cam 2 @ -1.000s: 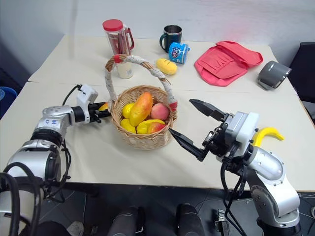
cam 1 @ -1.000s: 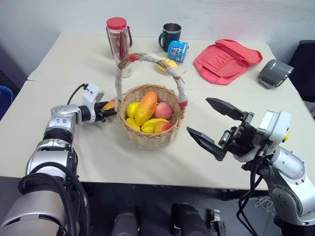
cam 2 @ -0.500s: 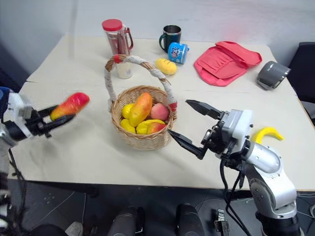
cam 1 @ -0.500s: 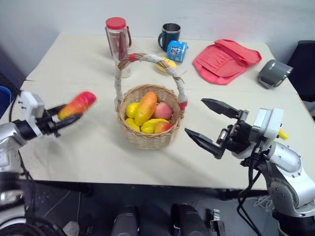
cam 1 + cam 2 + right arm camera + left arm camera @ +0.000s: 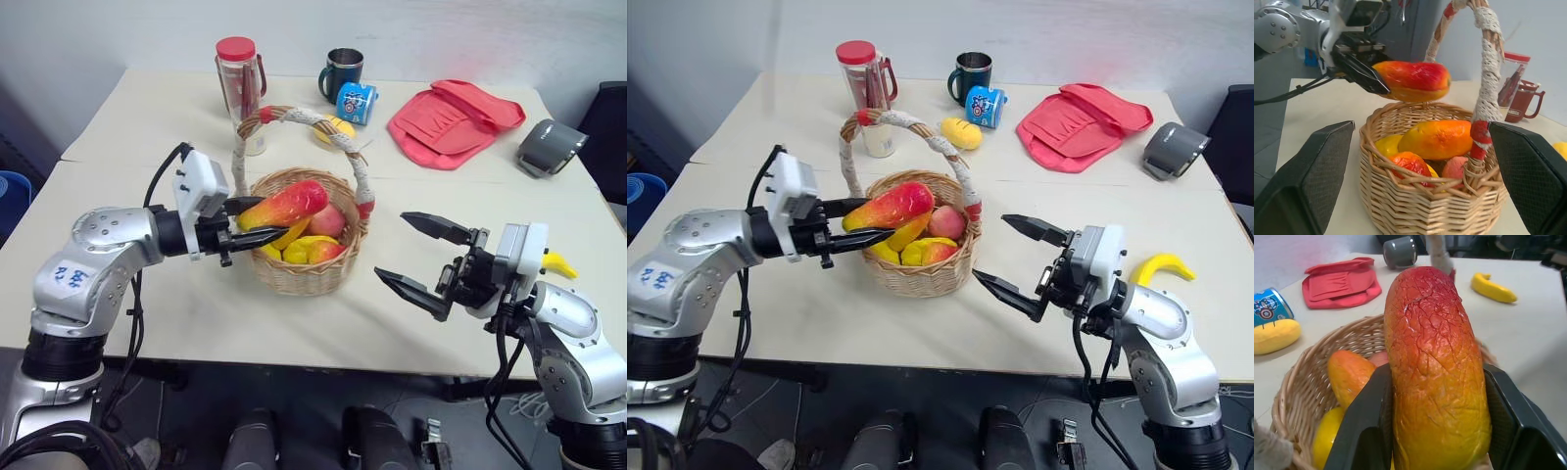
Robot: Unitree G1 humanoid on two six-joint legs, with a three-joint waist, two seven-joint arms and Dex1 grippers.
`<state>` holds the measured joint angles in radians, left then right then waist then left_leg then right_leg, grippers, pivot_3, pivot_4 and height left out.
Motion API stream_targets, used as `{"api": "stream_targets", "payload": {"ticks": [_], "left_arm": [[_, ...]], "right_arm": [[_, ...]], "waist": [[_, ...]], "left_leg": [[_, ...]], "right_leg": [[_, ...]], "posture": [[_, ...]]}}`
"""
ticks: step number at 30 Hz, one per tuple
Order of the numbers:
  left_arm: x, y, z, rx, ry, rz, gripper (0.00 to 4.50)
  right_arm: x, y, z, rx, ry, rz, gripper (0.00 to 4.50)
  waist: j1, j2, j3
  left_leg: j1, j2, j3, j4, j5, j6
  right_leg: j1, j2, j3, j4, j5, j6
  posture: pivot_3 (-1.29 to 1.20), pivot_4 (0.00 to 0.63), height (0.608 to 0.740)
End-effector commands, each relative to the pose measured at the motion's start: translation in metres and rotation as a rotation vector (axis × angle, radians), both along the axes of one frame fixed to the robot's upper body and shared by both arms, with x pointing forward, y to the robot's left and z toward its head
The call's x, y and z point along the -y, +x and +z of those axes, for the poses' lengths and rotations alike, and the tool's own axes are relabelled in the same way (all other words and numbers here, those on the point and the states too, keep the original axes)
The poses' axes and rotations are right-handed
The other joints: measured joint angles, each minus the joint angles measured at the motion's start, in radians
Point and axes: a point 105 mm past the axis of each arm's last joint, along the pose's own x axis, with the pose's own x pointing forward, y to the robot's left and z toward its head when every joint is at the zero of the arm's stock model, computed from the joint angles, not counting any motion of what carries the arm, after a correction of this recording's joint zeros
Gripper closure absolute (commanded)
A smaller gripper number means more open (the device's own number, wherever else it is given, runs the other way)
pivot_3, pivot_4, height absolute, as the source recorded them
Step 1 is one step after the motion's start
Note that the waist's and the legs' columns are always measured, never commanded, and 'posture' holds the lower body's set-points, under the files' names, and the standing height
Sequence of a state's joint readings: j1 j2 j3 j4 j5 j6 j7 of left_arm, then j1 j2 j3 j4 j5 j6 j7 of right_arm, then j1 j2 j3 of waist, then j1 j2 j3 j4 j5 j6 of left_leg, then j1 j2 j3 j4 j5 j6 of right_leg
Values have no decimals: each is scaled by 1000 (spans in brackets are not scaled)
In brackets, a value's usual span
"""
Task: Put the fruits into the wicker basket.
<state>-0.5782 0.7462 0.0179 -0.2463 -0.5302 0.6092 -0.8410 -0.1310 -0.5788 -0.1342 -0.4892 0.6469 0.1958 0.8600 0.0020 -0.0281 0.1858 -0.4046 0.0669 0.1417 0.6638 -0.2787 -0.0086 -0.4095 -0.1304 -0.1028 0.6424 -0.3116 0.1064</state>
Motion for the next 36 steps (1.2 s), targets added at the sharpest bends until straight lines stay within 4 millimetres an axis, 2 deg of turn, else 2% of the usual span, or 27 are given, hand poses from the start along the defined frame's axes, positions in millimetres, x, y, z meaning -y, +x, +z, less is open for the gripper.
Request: {"api": "stream_targets", "payload": {"ticks": [1,3,7,8,12,16,19,22,23,26,31,34,36], "left_arm": [[5,0,4,33,6,-34,1889],[8,-1,6,45,-34,-46,1380],[-5,-2,6,161,-37,-48,131],[-11,-2,9,165,-73,-32,37],[-43,-16,10,170,-123,-24,37],[-65,-32,-19,52,-17,-30,37],[-82,-32,-20,54,-36,23,37],[-94,-37,-33,11,-44,42,37],[-98,-39,-45,-27,-53,60,37],[-99,-44,-57,-50,-124,68,37],[-86,-37,-54,-19,-142,35,37],[-82,-33,-51,15,-150,26,37],[-76,-35,-52,22,-148,-1,37]], "right_arm": [[-1,-9,10,38,33,-4,0],[-3,-13,9,30,43,-15,0],[9,-19,7,-29,86,-94,0],[13,-19,5,-30,85,-119,0],[30,-18,-6,-13,66,-231,0],[76,-25,-32,-11,19,-448,0],[122,-39,-39,-18,79,-680,0],[150,-57,-49,-30,82,-838,0],[165,-70,-60,-59,61,-909,0],[199,-105,-88,-162,4,-1074,0],[219,-130,-113,-248,7,-1173,0],[213,-137,-125,-290,-18,-1164,0],[207,-130,-123,-286,-10,-1135,0]], "waist": [[-3,0,0],[-2,0,0],[-1,0,0],[-1,0,0],[-6,0,0],[0,0,0],[18,0,0],[17,1,0],[17,2,-1],[22,7,-4],[15,7,-4],[10,11,-6],[5,13,-8]], "left_leg": [[0,0,0,0,0,0],[-1,0,1,0,0,0],[-1,0,0,0,-1,1],[-1,0,1,0,-1,1],[0,0,1,0,-1,1],[0,1,1,-1,-1,0],[0,-1,1,-1,-2,3],[0,0,1,0,-4,4],[1,1,1,0,-4,4],[2,1,1,-3,-5,3],[3,2,0,-3,-5,4],[6,4,-4,-4,-6,2],[9,3,-6,-7,-5,3]], "right_leg": [[0,0,0,0,0,0],[0,0,0,0,0,0],[0,-1,0,-2,0,0],[0,-1,0,-2,0,0],[0,-1,0,-1,0,0],[0,0,0,-3,0,0],[1,-1,0,-5,0,0],[2,-2,0,-5,2,1],[2,-1,0,-5,2,1],[2,-1,0,-6,0,-2],[2,0,-1,-5,0,-3],[4,0,-1,-5,0,-4],[5,-1,0,-5,0,-5]], "posture": [[0,150,740],[0,150,740],[0,150,740],[0,150,740],[0,150,740],[0,150,740],[0,150,740],[0,150,740],[0,150,740],[0,150,740],[0,150,740],[0,150,740],[0,150,740]]}}
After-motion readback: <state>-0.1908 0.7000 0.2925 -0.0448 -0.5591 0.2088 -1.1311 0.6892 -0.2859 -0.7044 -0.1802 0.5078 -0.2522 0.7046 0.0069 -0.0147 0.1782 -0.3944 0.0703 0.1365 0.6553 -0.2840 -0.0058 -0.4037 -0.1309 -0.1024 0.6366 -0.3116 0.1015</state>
